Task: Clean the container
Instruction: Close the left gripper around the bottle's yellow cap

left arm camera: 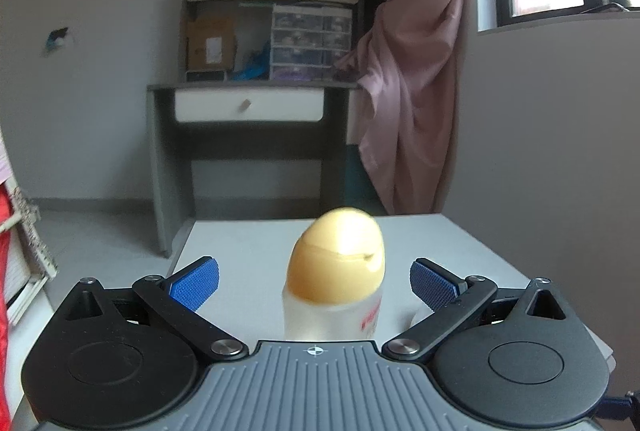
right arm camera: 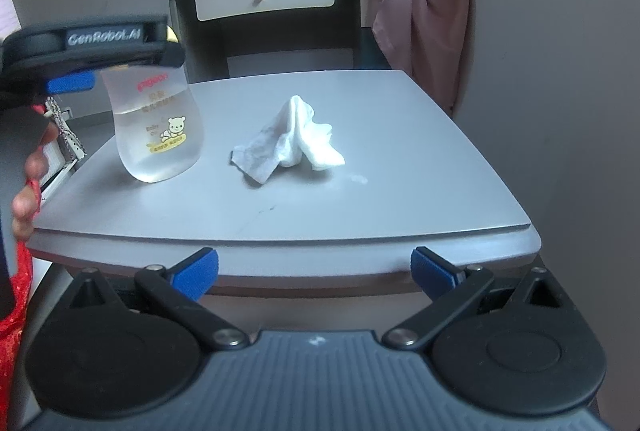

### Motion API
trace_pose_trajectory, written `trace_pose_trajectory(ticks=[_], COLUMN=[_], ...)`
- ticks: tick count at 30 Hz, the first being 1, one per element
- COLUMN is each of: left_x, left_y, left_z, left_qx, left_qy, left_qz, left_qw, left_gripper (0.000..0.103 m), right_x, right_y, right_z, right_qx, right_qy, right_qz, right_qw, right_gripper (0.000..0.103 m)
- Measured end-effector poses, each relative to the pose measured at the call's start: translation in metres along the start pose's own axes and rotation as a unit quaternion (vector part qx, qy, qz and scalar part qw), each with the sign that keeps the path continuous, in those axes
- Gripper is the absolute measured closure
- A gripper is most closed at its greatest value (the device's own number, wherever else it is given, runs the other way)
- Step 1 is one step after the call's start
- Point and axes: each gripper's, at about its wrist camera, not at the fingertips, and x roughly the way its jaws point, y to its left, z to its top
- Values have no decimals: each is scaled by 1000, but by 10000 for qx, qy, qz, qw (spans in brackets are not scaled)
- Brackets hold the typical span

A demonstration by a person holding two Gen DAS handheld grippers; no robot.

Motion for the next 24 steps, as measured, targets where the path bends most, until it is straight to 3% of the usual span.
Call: trace_pose_trajectory(ticks=[2,4,5,13,20,23,24], left_x=[5,9,12,18,21,22,21], left_y=[-2,-4,-3,0,11,15,16], left_z=[0,2,3,6,5,5,4], left_qx=[107,209,186,243,48,-60,-101], left_qy=[-83,-134,-80,58,177,210,220], left_qz=[-44,-102,-182,-424,-546,-594,-612], left_qw=[9999,9996,9996,9988,9983,9980,9978], left_gripper=[2,33,56,57,57,57,57], right_x=[2,3,4,2,-17,-4,3], right_y=[0,0,0,-3,-29,-33,-33], right_z=[0,0,0,5,28,38,40], right_qx=[0,1,3,-21,172,-79,-164], right_qy=[11,18,23,-91,-1068,-1200,-1178], right_qz=[4,6,3,13,519,528,583], right_qw=[10000,10000,10000,10000,9928,9913,9912], right_gripper=[0,0,0,0,3,13,25])
